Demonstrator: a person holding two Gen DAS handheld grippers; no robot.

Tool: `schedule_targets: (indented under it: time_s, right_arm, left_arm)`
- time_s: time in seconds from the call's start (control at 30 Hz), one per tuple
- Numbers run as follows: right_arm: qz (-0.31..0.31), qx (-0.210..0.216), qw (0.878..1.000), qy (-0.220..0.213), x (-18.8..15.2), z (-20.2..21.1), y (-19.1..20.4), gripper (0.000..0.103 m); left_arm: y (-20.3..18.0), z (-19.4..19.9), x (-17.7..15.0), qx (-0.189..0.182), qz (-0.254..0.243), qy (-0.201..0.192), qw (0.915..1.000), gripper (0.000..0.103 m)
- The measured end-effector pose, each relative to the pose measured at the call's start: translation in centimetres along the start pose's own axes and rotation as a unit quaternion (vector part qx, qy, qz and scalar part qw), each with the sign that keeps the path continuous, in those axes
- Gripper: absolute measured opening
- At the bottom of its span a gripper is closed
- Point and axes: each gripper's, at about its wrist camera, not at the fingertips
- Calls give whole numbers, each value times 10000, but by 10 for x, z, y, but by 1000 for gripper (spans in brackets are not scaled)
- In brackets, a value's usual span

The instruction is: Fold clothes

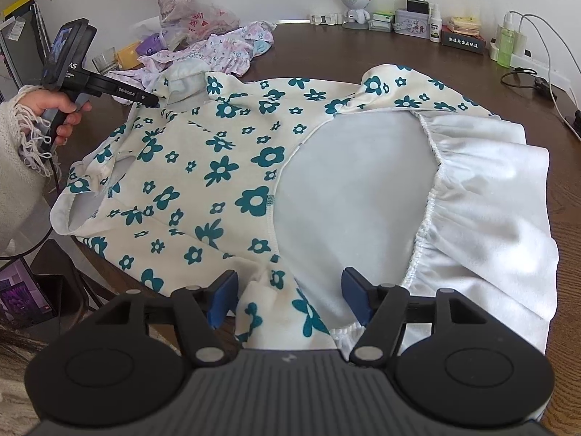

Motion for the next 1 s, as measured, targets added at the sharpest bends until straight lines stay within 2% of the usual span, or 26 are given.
schedule_targets:
  time_s: [0.13, 0.33, 0.37, 0.43, 0.5, 0.53, 0.6, 0.63, 0.77, 0.9, 1.0]
  right_arm:
    - [87, -40, 10000, 1, -1, -1, 4, 68]
    - [136, -56, 9999, 21, 0, -2, 6, 70]
    - [144, -61, 9999, 22, 0, -2, 7, 70]
    - [149, -59, 9999, 17, 0, -2, 7, 71]
    - [140, -44, 9999, 11, -1, -1, 6, 72]
    - [145, -40, 9999, 11, -1, -1, 6, 72]
    - [162, -43, 9999, 9, -1, -2, 7, 73]
    - [174, -47, 9998, 7, -1, -3, 7, 73]
    - [257, -57, 9997, -1, -2, -4, 8, 73]
    - [314, -69, 9995, -4, -3, -3, 8, 73]
    - [346, -83, 9994, 3, -3, -4, 8, 73]
  left_arm:
    - [3, 21, -4, -298, 224, -90, 9993, 34]
    - [-6, 43, -26, -1155, 538, 256, 9915, 38]
    - [-8, 45, -32, -1193, 562, 329, 9907, 42]
    - [-10, 48, -43, -1143, 595, 464, 9906, 44]
    - [-12, 56, -51, -1110, 469, 365, 9920, 44]
    - [-13, 58, -52, -1074, 418, 323, 9928, 43]
    - [-17, 59, -57, -1030, 235, 249, 9941, 11]
    - [-18, 59, -59, -1032, 157, 244, 9942, 3]
    - [-13, 63, -59, -919, -9, 202, 9956, 2]
    - [3, 71, -59, -800, 86, 168, 9966, 3]
    - [3, 80, -57, -745, 72, 169, 9971, 11]
Point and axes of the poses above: each gripper's, at about its wrist camera, not at the fingertips, and z roughly against the way its jaws point, y to its left, x to its top, and after that the axes turned 12 degrees about -y, right-handed
